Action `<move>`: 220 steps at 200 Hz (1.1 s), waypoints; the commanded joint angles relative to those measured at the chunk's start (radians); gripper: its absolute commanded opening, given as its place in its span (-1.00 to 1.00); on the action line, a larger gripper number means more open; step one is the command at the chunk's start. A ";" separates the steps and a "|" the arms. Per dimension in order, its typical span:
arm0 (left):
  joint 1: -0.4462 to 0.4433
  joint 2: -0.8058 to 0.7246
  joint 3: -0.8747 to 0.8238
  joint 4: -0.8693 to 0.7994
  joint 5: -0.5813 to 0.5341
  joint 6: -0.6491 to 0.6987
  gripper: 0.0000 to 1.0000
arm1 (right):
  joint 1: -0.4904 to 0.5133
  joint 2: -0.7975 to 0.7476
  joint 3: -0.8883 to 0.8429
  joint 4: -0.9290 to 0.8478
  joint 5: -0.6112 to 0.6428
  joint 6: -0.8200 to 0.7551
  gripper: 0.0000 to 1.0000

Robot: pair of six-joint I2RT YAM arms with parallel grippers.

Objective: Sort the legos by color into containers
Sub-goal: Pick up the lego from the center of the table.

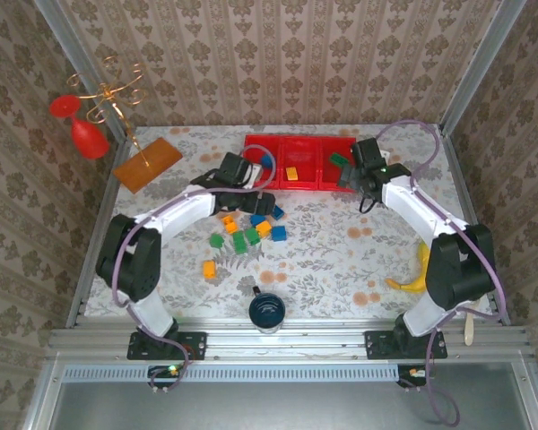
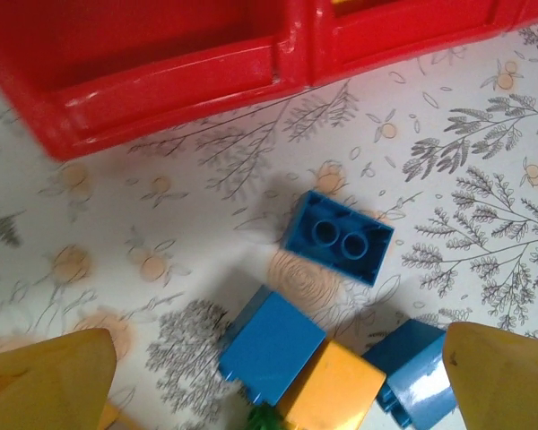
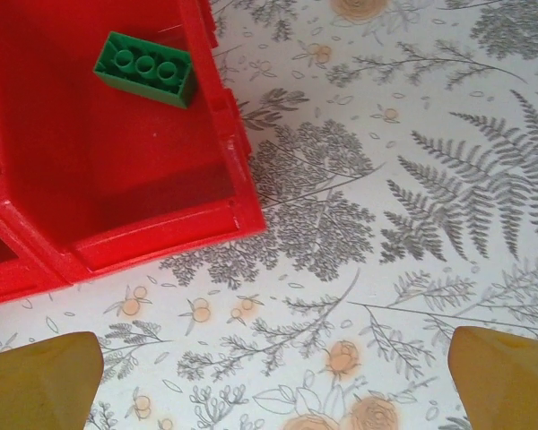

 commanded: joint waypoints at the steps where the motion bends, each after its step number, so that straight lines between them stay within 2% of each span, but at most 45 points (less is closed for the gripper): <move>1: -0.021 0.074 0.097 -0.096 0.024 0.086 0.86 | 0.005 -0.061 -0.033 -0.041 0.072 0.047 1.00; 44: -0.074 0.191 0.225 -0.169 0.006 0.152 0.79 | 0.004 -0.111 -0.070 -0.057 0.118 0.072 1.00; 103: -0.103 0.316 0.348 -0.242 -0.061 0.184 0.68 | 0.002 -0.140 -0.090 -0.047 0.130 0.090 1.00; 220: -0.134 0.444 0.435 -0.300 -0.163 0.199 0.47 | 0.004 -0.132 -0.088 -0.045 0.119 0.106 1.00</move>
